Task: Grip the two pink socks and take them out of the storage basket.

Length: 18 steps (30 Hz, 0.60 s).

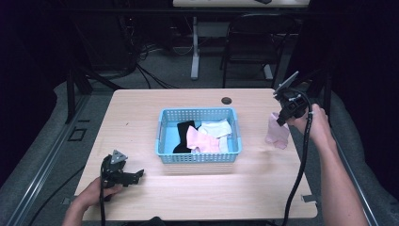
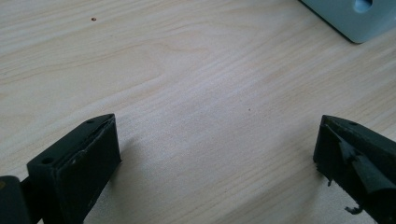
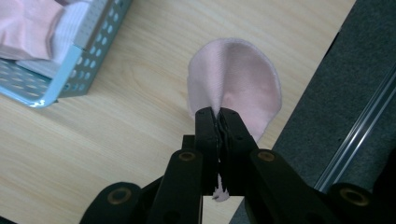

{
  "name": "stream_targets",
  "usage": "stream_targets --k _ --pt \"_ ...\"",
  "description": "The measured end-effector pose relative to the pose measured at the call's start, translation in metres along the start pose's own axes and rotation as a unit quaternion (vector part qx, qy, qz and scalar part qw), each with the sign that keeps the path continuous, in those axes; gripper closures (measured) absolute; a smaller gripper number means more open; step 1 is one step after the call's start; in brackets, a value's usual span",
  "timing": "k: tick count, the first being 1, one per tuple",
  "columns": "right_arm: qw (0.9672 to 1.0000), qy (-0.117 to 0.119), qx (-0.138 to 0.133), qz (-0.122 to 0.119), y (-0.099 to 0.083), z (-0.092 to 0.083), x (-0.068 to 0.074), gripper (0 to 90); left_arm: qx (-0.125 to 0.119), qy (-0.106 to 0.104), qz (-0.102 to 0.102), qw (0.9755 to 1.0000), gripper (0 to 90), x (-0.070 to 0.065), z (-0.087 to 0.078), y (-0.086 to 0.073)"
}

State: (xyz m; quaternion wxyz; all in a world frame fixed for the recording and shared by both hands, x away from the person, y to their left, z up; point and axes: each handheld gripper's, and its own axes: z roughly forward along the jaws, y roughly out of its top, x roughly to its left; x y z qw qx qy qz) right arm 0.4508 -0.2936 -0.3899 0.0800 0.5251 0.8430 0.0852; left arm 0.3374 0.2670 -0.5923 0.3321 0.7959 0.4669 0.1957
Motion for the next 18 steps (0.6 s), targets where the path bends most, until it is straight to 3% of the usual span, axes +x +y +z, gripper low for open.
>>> stream_targets --k 3,4,7,16,18 --pt "1.0 0.002 0.002 0.006 -0.003 0.012 -0.001 86.9 0.0 0.0 0.0 1.0 0.3 0.0 0.0 0.0" --pt "0.9998 0.012 0.004 0.014 -0.006 0.027 -0.002 86.6 0.0 0.0 0.0 1.0 0.3 0.0 0.0 0.0" --pt "0.9994 0.024 -0.003 0.024 -0.013 0.044 -0.003 86.1 0.0 0.0 0.0 1.0 0.3 0.0 0.0 0.0" --pt "0.9982 0.041 0.007 0.042 -0.033 0.1 0.0 86.9 0.0 0.0 0.0 1.0 0.3 0.0 0.0 0.0" --pt "0.9979 0.046 0.019 0.042 -0.035 0.108 0.0 87.0 0.0 0.0 0.0 1.0 0.3 0.0 0.0 0.0"
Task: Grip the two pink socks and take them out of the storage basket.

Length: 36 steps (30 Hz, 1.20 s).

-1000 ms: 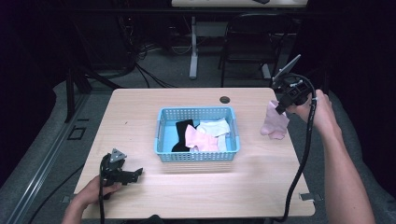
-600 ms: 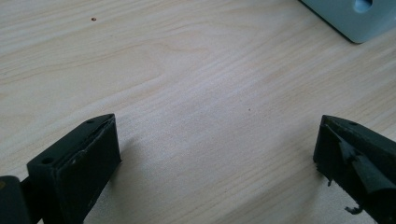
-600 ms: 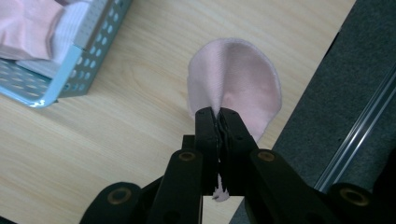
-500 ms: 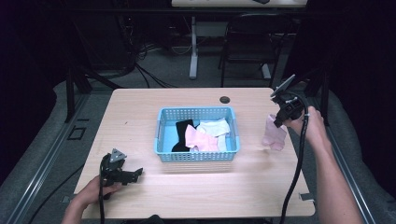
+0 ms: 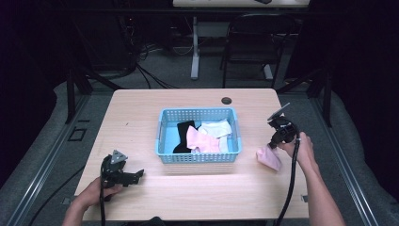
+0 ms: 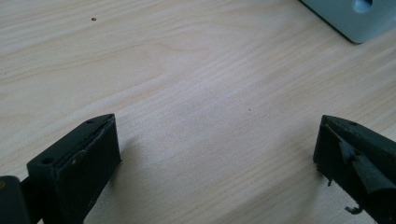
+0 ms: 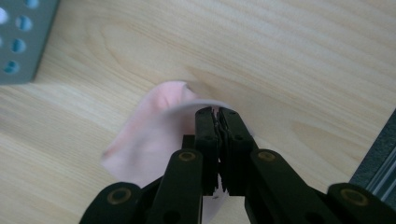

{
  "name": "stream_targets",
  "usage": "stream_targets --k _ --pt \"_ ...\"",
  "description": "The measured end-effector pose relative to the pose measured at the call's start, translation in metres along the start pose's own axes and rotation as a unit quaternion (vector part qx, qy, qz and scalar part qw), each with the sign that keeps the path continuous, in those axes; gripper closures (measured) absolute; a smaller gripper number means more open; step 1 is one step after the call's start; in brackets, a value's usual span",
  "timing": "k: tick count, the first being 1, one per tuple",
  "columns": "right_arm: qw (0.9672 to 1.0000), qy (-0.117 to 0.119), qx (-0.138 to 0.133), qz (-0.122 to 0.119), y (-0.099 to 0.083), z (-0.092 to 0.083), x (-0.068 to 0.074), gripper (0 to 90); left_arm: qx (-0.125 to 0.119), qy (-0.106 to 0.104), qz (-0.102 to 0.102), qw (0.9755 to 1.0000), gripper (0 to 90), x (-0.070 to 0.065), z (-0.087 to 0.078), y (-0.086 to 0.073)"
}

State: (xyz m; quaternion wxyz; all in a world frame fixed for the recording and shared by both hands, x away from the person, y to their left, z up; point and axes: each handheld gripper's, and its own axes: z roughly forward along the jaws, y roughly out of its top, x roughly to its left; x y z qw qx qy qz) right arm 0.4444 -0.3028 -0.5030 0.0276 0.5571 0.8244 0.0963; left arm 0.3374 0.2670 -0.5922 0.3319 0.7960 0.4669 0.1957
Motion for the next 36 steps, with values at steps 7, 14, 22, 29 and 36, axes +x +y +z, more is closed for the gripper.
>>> stream_targets --k 7,14,22,29,36 --pt "1.0 -0.007 0.005 0.002 -0.003 0.012 -0.003 86.8 0.0 0.0 0.0 1.0 0.3 0.0 0.0 0.0" --pt "1.0 0.003 -0.005 0.0 -0.006 0.007 -0.005 83.7 0.0 0.0 0.0 1.0 0.3 0.0 0.0 0.0" --pt "0.9979 0.012 -0.059 0.021 -0.011 -0.02 -0.008 44.4 0.0 0.001 0.0 1.0 0.3 0.0 0.0 0.0" --pt "0.9939 0.014 -0.108 0.017 -0.012 -0.039 -0.006 14.9 0.0 0.001 0.0 1.0 0.3 0.0 0.0 0.0" --pt "0.9897 0.014 -0.142 0.006 -0.01 -0.049 0.003 2.2 0.0 0.001 0.0 1.0 0.3 0.0 0.0 0.0"
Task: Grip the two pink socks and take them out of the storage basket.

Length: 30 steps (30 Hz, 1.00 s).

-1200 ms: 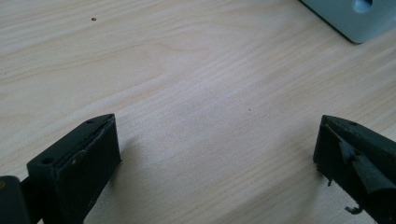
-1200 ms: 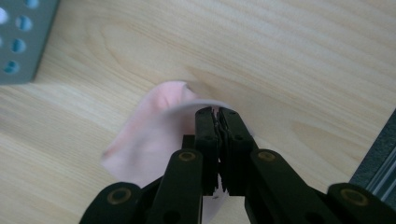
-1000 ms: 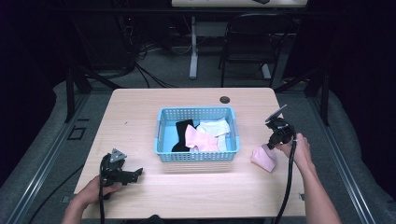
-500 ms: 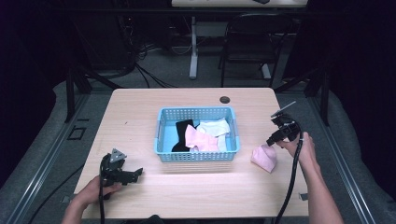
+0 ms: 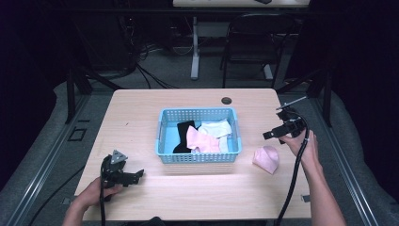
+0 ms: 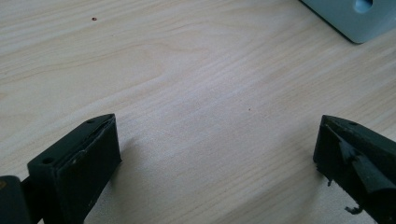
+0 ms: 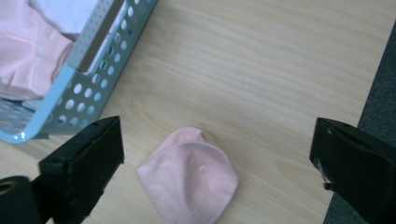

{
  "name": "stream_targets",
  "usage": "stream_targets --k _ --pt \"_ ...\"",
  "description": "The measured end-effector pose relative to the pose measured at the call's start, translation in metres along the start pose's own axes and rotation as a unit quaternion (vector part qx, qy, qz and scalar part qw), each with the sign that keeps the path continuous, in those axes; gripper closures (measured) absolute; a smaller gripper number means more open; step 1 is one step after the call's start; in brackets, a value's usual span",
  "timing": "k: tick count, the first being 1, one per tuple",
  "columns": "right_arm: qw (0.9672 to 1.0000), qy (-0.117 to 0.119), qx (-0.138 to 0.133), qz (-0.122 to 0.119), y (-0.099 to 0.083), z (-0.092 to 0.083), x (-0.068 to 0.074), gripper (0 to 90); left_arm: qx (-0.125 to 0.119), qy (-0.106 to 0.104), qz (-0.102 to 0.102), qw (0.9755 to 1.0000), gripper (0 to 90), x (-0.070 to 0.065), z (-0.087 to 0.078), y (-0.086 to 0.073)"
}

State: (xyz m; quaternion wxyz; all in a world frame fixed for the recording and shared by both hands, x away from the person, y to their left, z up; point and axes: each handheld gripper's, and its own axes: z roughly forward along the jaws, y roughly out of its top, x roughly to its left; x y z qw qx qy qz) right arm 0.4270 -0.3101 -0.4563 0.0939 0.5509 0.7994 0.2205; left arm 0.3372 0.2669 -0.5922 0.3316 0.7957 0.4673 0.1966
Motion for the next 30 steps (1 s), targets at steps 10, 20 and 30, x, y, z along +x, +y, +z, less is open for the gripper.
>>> stream_targets --k 10,20,30 --pt "0.9988 0.0 -0.043 -0.026 0.014 -0.027 0.017 0.6 0.0 0.0 0.0 1.0 0.3 0.0 0.0 0.0" --pt "0.9964 -0.005 -0.05 -0.068 0.043 -0.052 0.043 1.6 0.0 0.0 0.0 1.0 0.3 0.0 0.0 0.0" --pt "0.9932 0.007 -0.049 -0.105 0.068 -0.05 0.074 1.1 0.0 0.0 0.0 1.0 0.3 0.0 0.0 0.0"
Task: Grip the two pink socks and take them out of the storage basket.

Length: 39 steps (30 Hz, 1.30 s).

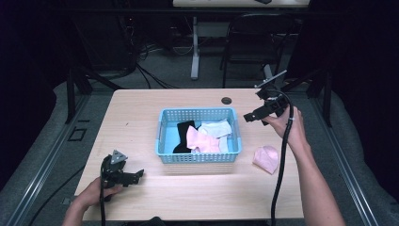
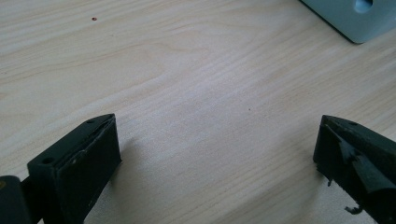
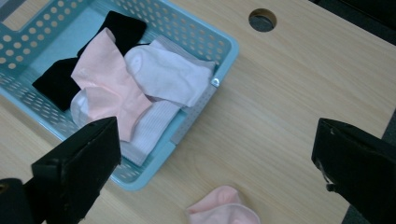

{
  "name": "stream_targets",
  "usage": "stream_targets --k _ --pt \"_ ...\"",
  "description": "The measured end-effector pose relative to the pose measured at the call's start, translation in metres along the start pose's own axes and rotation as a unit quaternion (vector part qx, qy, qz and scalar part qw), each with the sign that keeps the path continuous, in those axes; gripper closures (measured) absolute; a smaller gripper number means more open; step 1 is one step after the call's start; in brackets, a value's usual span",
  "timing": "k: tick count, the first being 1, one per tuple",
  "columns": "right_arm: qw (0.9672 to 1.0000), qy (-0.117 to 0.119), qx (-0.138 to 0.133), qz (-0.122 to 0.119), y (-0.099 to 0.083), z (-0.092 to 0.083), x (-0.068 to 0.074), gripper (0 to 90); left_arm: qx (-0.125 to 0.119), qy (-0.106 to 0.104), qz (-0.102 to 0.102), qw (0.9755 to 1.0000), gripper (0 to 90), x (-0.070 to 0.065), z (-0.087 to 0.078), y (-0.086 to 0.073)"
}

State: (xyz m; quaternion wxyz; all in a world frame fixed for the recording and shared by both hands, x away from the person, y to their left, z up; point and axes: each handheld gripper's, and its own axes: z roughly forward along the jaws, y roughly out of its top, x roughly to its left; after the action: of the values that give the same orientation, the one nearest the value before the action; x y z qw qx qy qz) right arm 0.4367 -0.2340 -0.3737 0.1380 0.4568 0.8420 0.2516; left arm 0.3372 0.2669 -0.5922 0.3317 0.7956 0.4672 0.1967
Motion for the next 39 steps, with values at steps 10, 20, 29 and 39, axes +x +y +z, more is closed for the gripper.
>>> stream_targets --k 10,20,29,39 --pt "0.9987 0.025 0.026 -0.035 0.029 0.02 0.03 0.3 0.0 0.0 0.0 1.0 0.3 0.0 0.0 0.0" --pt "0.9957 0.05 0.051 -0.058 0.041 0.054 0.058 0.0 0.0 0.0 0.0 1.0 0.3 0.0 0.0 0.0" --pt "0.9921 0.068 0.078 -0.071 0.039 0.09 0.078 0.4 0.0 0.0 0.0 1.0 0.3 0.0 0.0 0.0" --pt "0.9871 0.079 0.116 -0.077 0.033 0.123 0.086 1.2 0.0 0.0 0.0 1.0 0.3 0.0 0.0 0.0"
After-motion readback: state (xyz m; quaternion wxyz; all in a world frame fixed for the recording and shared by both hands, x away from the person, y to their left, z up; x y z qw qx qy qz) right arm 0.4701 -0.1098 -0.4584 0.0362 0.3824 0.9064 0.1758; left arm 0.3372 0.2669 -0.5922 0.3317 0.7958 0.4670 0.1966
